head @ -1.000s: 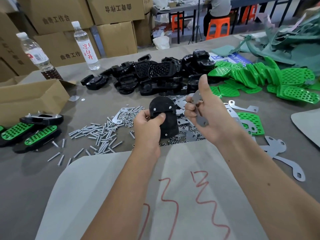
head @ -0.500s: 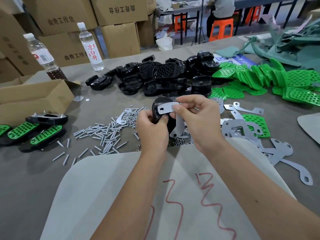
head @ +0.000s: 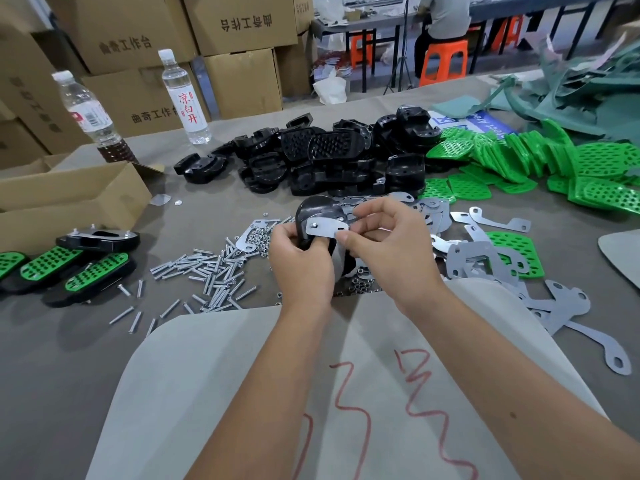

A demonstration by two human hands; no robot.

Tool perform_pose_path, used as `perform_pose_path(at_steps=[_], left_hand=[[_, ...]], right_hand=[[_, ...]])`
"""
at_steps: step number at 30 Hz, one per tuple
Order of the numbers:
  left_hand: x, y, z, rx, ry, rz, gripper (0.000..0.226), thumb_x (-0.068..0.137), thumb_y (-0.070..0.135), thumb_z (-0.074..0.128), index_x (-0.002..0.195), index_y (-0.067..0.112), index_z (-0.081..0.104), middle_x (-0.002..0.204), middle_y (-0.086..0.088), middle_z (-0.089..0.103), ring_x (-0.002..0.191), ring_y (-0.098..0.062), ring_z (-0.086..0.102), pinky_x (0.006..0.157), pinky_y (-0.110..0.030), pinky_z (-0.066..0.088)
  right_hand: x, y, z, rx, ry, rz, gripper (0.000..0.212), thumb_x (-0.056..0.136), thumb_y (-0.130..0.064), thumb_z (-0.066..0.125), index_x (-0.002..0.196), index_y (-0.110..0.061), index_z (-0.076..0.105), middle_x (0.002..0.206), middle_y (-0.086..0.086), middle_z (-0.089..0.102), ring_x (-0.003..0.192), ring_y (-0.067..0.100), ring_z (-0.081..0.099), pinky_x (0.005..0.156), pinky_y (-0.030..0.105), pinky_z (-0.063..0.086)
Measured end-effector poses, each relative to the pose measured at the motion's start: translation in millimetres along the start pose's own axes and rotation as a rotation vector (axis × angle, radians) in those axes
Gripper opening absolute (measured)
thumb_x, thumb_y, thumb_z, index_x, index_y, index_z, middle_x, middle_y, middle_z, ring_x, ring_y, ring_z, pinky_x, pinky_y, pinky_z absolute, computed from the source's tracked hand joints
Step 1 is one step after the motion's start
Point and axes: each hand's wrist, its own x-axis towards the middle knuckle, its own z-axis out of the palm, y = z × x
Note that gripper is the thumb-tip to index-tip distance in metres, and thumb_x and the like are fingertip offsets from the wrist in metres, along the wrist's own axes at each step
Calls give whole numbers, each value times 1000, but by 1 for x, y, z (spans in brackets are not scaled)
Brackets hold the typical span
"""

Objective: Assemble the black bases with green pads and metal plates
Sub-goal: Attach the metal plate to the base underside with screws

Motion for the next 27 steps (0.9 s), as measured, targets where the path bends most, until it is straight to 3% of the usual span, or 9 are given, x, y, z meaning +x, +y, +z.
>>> perform_pose_path(at_steps=[7, 9, 13, 19, 27], left_hand=[[1, 0, -1, -3, 15, -24, 18, 87, 10, 72, 97, 18, 60, 93, 0, 69, 81, -15, 62, 77, -33, 51], [0, 1, 0, -8, 6, -32, 18, 88, 9, 71, 97, 18, 59, 94, -3, 69, 80, -15, 61, 78, -34, 52], [-3, 3, 0, -2, -8, -30, 17, 91, 9, 70, 97, 17, 58, 103, -11, 70, 86, -19, 61, 87, -43, 54], [-4, 4, 0, 5, -13, -26, 19, 90, 10, 70, 95, 20, 56, 98, -6, 67, 84, -18, 59, 89, -46, 54], [-4, 3, 0, 14, -39, -4, 20, 92, 10, 71, 95, 21, 54, 100, -6, 68, 83, -16, 61, 88, -44, 54]], right_hand=[[0, -2, 1, 15, -30, 49, 26, 82, -10, 86, 98, -18, 68, 77, -3, 77, 67, 14, 69, 59, 22, 53], [0, -2, 1, 22, -13, 29, 25, 83, -10, 85, 97, -19, 67, 77, -5, 76, 65, 12, 66, 59, 23, 53], [1, -2, 1, 37, -2, 16, 24, 85, -6, 82, 97, -18, 66, 77, -2, 76, 66, 14, 66, 69, 40, 58], [3, 3, 1, 56, 8, 27, 22, 83, -7, 84, 95, -17, 69, 79, -2, 77, 71, 10, 70, 73, 27, 59], [5, 5, -1, 54, 30, 47, 20, 81, -6, 86, 89, -16, 70, 78, 0, 76, 69, 9, 68, 71, 30, 57]])
